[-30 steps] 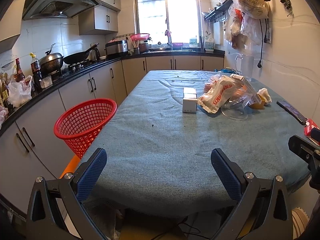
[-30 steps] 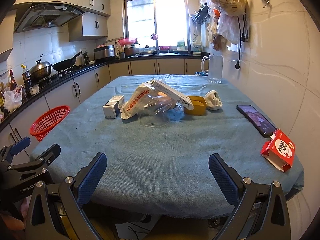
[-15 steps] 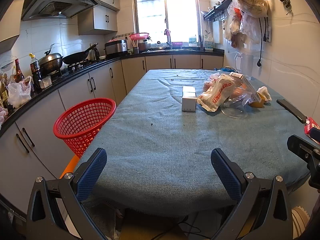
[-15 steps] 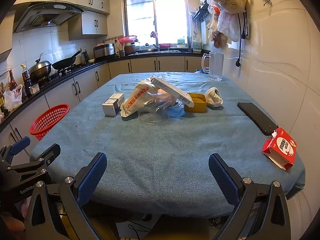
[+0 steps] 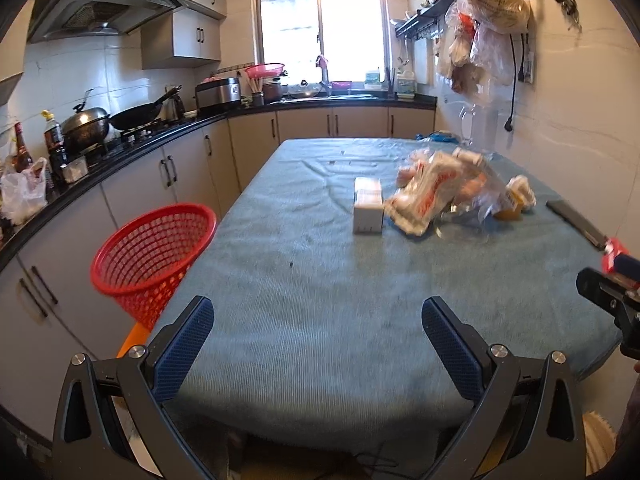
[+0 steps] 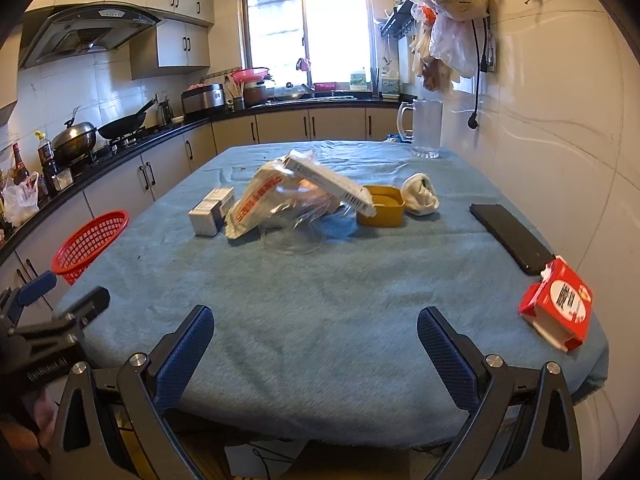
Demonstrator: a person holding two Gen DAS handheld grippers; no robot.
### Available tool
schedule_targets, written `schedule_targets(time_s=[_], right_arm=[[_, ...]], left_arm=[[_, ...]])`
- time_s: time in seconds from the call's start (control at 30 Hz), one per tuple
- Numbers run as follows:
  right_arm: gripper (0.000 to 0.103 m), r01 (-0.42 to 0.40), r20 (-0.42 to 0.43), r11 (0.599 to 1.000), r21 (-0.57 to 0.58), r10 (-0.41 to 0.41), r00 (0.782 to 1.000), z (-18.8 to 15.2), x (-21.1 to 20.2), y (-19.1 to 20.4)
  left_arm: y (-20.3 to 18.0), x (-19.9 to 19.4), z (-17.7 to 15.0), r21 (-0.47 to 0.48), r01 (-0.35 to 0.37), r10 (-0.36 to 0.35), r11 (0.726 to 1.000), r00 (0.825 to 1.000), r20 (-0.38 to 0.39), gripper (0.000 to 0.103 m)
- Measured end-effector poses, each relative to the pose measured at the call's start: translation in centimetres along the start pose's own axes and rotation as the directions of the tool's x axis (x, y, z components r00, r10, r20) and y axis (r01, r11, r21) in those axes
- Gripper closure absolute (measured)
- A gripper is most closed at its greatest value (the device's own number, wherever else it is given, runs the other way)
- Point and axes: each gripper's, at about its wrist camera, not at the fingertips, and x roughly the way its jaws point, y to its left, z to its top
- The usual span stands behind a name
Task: Collect trash
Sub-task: 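Grasp the white medicine box with the left tool while the right tool grasps the narrow white box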
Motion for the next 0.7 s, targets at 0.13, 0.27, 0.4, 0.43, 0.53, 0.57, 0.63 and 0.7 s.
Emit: schedule_targets(time_s=[0.13, 0.27, 0.4, 0.43, 0.53, 0.57, 0.63, 0.7], right_arm=[[0.003, -0.018, -0.002, 0.999, 0.029, 0.018, 1.0, 1.5, 0.4, -1.8], [0.013, -0.052, -0.04, 0.997, 0.065, 0.054, 0.998, 2.6, 1.8, -3.3], [0.017, -0.056, -0.052, 0.995, 0.082, 0.06, 0.997, 3.4, 2.8, -4.2], [0.017, -0.057, -0.05, 0.995, 0.082, 0.061, 0.997, 3.5, 2.9, -4.3], [0.017, -0.06, -0.039, 0.995, 0.085, 0.064, 0.997, 4.1, 3.2, -4.7], [0.017, -0.063, -0.037, 0.994, 0.089, 0.067, 0.997, 4.3, 3.3, -5.0], [0.017, -0.066, -0.033, 0.993, 0.093, 0.069, 0.997, 4.6, 3.5, -5.3], [0.017, -0.068, -0.03, 0.993, 0.093, 0.071, 0.997, 5.0, 3.7, -5.7]], left_arm=[[-0.2, 1.8, 2.2, 0.022, 0.091, -0.09, 0.996, 0.995, -0.032, 0.0], [-0.3, 4.4, 4.0, 0.016, 0.156, -0.154, 0.988, 0.984, -0.086, 0.0], [-0.8, 7.3, 6.1, -0.003, 0.214, -0.212, 0.977, 0.969, -0.124, 0.007], [-1.1, 8.3, 6.6, -0.002, 0.22, -0.218, 0.975, 0.966, -0.137, 0.009], [-2.1, 11.4, 7.9, 0.003, 0.225, -0.221, 0.974, 0.958, -0.185, 0.022], [-2.5, 12.4, 8.2, 0.004, 0.222, -0.217, 0.975, 0.954, -0.205, 0.026], [-2.9, 14.2, 8.6, -0.003, 0.229, -0.223, 0.973, 0.946, -0.235, 0.033], [-3.4, 15.9, 8.9, 0.007, 0.214, -0.206, 0.977, 0.944, -0.257, 0.035]])
